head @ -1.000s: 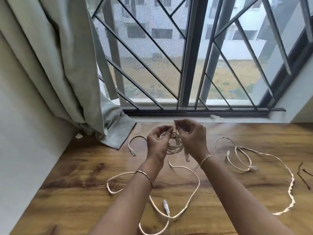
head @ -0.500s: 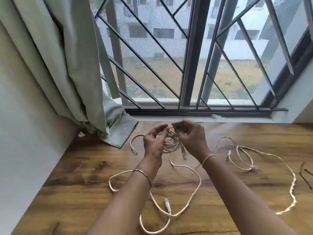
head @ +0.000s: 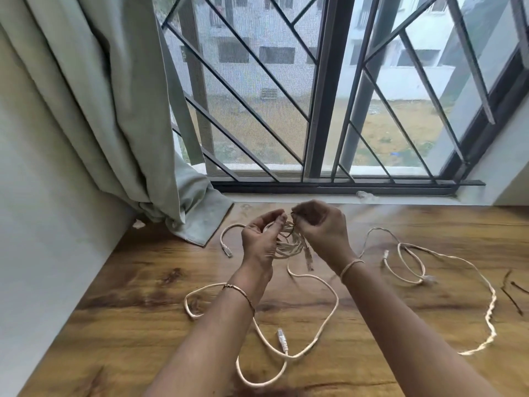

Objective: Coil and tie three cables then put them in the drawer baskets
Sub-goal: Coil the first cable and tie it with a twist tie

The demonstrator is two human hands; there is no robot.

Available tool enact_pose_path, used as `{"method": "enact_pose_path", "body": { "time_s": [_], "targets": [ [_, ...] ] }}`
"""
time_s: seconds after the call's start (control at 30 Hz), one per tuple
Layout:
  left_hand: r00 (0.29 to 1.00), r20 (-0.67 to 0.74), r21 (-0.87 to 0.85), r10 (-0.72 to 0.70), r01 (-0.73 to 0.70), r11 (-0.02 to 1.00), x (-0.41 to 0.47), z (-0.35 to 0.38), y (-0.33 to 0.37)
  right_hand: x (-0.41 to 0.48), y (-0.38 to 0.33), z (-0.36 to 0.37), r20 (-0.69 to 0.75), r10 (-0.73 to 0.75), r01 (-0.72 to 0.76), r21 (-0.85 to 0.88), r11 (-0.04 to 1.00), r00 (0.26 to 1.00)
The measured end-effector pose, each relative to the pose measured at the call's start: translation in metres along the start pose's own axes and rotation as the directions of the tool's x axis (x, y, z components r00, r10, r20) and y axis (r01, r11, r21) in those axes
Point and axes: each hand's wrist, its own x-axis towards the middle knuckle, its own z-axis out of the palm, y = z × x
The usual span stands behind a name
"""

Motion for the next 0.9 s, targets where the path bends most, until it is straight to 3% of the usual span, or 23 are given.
{"method": "enact_pose_path", "body": {
  "time_s": [0.37, 0.57, 0.9],
  "targets": [
    [0.997, 0.054, -0.012, -0.049, 0.050, 0.999, -0.013, 0.001, 0.009, -0.002, -0.003, -0.003, 0.046, 0.095, -0.099, 0.104, 0.990, 0.994],
    [0.996, 0.057, -0.028, -0.066, 0.067, 0.997, -0.015, 0.000, 0.009, -0.004, -0.002, -0.007, 0.080, 0.068, -0.075, 0.087, 0.993, 0.994],
    [0.992, 0.113, 0.001, -0.048, 0.048, 0.999, -0.018, 0.001, 0.007, 0.001, -0.005, -0.004, 0.021, -0.100, 0.102, -0.321, 0.942, 0.995]
  ]
}}
